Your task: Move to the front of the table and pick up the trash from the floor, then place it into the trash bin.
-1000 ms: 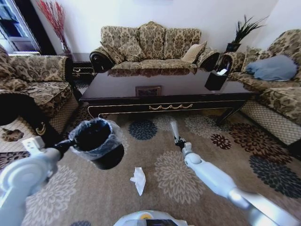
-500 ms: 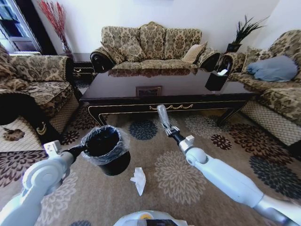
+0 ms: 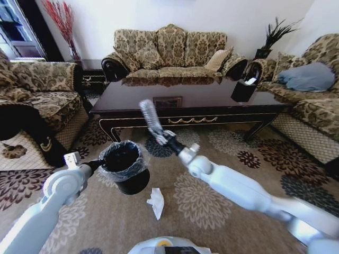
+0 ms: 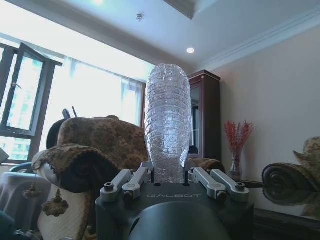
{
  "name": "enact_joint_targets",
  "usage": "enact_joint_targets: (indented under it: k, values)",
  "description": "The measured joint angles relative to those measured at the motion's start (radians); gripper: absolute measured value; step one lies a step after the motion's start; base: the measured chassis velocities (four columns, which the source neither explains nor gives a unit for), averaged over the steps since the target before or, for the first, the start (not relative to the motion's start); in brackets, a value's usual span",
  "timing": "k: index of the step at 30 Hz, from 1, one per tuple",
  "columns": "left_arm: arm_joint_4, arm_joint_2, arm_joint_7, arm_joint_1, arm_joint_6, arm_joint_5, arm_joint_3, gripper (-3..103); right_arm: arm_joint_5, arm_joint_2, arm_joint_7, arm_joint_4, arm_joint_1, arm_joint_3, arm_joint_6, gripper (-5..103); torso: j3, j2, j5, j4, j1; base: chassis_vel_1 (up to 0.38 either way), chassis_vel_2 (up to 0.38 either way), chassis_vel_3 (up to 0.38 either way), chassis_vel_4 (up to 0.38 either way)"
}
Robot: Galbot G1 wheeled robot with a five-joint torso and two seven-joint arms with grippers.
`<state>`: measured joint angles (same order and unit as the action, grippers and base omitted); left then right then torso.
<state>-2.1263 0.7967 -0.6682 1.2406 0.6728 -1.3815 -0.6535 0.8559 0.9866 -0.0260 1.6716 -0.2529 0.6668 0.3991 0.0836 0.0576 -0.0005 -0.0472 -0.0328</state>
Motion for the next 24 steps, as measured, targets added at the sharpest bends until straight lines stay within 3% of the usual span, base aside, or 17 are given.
enact_joint_targets:
  k: [3, 8, 14, 24]
  values:
    - [0.015, 0.002, 0.001, -0.019, -0.001, -0.002, 0.006, 4, 0.022, 0.092, -0.022, -0.048, 0.049, 0.063, 0.015, 27, 0.0, 0.0, 0.0, -0.0011, 0.0, 0.0, 0.0, 0.0, 0.0]
    - [0.015, 0.002, 0.002, -0.023, -0.001, -0.016, -0.013, 4, 0.027, 0.195, -0.035, -0.086, 0.065, 0.115, 0.034, 27, 0.0, 0.0, 0.0002, -0.0003, 0.0, 0.0, 0.0, 0.0, 0.0]
    - [-0.002, -0.004, 0.002, -0.022, -0.001, -0.04, -0.048, 4, -0.001, 0.245, -0.021, -0.111, 0.044, 0.154, 0.038, 27, 0.0, 0.0, 0.0003, -0.0008, 0.0, 0.0, 0.0, 0.0, 0.0]
    - [-0.031, -0.006, 0.002, -0.006, -0.001, -0.052, -0.078, 4, -0.017, 0.242, 0.008, -0.121, 0.032, 0.162, 0.025, 24, 0.0, 0.0, 0.0003, -0.0007, 0.0, 0.0, 0.0, 0.0, 0.0]
